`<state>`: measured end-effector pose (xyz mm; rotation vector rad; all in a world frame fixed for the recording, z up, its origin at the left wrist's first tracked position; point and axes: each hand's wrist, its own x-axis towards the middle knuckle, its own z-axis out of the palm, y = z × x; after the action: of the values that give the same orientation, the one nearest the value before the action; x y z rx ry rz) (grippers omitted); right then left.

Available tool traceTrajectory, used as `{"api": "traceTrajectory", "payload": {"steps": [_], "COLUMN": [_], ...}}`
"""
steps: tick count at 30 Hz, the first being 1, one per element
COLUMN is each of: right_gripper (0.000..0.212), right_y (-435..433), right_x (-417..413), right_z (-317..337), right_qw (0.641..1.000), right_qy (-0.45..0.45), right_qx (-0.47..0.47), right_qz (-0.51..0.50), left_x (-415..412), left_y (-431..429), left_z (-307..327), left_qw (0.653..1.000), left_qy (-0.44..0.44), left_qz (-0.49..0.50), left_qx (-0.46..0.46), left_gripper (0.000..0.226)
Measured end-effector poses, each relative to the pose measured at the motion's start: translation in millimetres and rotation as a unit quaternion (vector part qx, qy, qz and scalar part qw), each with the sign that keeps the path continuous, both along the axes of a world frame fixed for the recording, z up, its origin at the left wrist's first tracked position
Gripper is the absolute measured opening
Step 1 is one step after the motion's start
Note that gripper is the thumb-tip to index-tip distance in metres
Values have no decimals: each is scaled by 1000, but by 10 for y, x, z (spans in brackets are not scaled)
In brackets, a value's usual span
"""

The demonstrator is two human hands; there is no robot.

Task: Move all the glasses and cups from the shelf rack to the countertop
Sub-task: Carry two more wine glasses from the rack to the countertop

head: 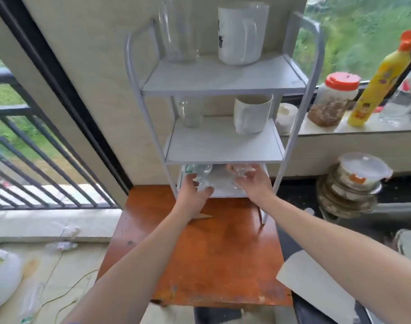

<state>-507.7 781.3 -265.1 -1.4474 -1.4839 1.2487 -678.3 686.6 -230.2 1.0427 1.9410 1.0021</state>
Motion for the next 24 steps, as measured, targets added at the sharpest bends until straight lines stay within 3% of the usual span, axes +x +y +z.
{"api": "traceTrajectory", "payload": {"steps": [8, 12, 18, 24], "right_gripper": [46, 47, 41, 45], "right_y": [42, 14, -215, -733], "right_x": [-160, -188, -131, 278], "right_z": [-19, -23, -22, -29], "right_qw": [999, 996, 996, 993], "right_qy": [20, 69, 61, 59], "right_qx": [19, 16, 15, -51], "right_qz": [-41, -50, -68, -91], "left_x": [-211, -280, -332, -88], "left_y": [490, 569, 469, 127], "left_z": [-282, -289, -236, -151], "left_qw": [994, 988, 985, 972], "left_qy": [-91, -132, -137, -211], "left_qz": [-34, -59, -75, -100], "left_qx": [43, 62, 71, 16], "left_gripper": [44, 43, 42, 49]}}
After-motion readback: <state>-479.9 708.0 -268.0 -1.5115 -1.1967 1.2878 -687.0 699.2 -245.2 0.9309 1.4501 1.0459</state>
